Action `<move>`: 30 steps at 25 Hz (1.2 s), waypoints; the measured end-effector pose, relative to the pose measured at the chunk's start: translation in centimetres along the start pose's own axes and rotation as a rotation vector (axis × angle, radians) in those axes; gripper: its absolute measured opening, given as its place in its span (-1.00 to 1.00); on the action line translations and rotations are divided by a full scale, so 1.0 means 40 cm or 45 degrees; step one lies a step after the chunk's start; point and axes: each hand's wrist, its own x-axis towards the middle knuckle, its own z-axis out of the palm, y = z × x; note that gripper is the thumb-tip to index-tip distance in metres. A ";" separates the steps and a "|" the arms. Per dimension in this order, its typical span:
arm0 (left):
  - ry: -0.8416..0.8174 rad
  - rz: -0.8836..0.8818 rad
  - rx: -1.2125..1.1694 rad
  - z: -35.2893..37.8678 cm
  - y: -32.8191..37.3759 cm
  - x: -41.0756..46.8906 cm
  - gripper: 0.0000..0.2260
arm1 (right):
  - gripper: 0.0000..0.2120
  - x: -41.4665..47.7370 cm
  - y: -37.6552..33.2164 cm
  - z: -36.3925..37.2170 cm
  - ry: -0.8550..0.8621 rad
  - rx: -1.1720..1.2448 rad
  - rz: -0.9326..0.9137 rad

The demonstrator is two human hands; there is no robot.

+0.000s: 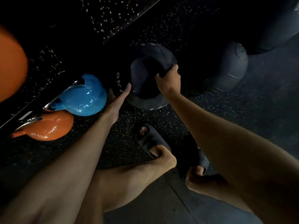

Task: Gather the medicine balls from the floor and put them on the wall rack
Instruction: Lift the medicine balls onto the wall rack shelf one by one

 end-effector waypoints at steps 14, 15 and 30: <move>-0.055 -0.022 0.040 0.131 -0.114 -0.187 -0.15 | -0.73 -0.033 0.239 -0.087 -0.092 0.108 0.019; -0.037 -0.024 0.039 0.149 -0.130 -0.204 -0.20 | -0.79 -0.033 0.266 -0.108 -0.119 0.119 0.003; -0.238 -0.188 -0.147 0.186 -0.092 0.088 -0.62 | -0.86 0.017 0.468 -0.234 -0.172 0.197 -0.134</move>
